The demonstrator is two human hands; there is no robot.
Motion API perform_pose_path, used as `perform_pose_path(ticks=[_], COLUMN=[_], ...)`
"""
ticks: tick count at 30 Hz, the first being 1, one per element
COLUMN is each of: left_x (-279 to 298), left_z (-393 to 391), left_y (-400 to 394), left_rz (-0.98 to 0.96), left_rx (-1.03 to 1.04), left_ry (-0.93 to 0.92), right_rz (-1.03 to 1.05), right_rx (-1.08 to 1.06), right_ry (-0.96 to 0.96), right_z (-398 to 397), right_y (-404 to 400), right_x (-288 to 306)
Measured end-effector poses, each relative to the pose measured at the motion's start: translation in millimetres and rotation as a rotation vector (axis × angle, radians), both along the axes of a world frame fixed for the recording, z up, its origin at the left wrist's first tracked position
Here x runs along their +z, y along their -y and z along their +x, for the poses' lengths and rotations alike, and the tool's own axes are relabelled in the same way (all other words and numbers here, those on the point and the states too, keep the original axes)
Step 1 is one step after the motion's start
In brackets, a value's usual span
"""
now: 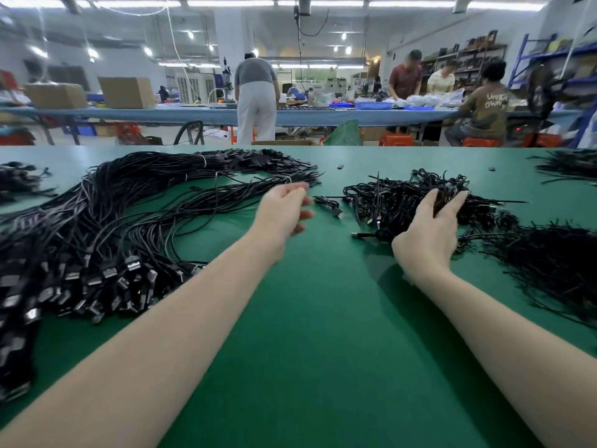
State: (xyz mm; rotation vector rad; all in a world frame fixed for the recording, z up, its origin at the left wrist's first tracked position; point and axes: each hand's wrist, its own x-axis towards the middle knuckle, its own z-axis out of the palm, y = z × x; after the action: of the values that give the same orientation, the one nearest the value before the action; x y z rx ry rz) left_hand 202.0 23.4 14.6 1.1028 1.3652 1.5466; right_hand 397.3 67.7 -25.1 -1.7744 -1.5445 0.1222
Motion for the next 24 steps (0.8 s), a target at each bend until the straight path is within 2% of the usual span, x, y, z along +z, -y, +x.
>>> perform_pose_path(ticks=[1,2,4,5,7,9,10,12,15,17,22,24], left_x=[12.1,22.0,30.6,29.4,21.5,14.1,11.5,10.3,13.7,11.9,2.3,6.1], left_z=[-13.2,-29.6,-70.4,-92.7,-140.6,-184.2,-201.4,-221.3,-229.9,-229.8,-199.5,-191.5], left_y=[-4.5,-7.8,-12.0,-13.7,-12.3,-4.1,0.6,9.2,16.1,15.6,7.3,8.8], left_rz=[0.039,0.072,0.042,-0.06,-0.437,-0.798,-0.888,-0.907,-0.761,-0.732,-1.006,-0.952], left_rx=[0.079,0.17,0.344,0.393,0.404,0.369,0.324,0.256,0.323,0.355,0.239,0.188], left_ry=[0.002,-0.08,-0.46,-0.714,-1.187,-1.492,-1.588,-1.69,-1.655,-1.642,-1.618,-1.668], right_rz=[0.042,0.09,0.152,0.162,0.158,0.161,0.162,0.16,0.155,0.154,0.157,0.157], right_rx=[-0.034,-0.035,0.017,0.046,0.083,0.105,0.115,0.133,0.156,0.158,0.163,0.166], right_ry=[0.077,0.146,0.223,0.241,0.273,0.284,0.285,0.296,0.308,0.308,0.302,0.292], right_z=[-2.6,-4.8,-6.7,-7.1,-8.0,-8.0,-7.8,-7.7,-8.4,-7.9,-8.2,-7.2], right_y=[1.8,2.6,2.3,1.9,2.8,3.8,3.3,2.7,2.3,1.6,1.9,2.1], right_x=[-2.4,-3.4,-4.3,-5.3,-7.9,-7.8,-7.6,-8.6,-9.3,-9.6,-9.6,-9.4])
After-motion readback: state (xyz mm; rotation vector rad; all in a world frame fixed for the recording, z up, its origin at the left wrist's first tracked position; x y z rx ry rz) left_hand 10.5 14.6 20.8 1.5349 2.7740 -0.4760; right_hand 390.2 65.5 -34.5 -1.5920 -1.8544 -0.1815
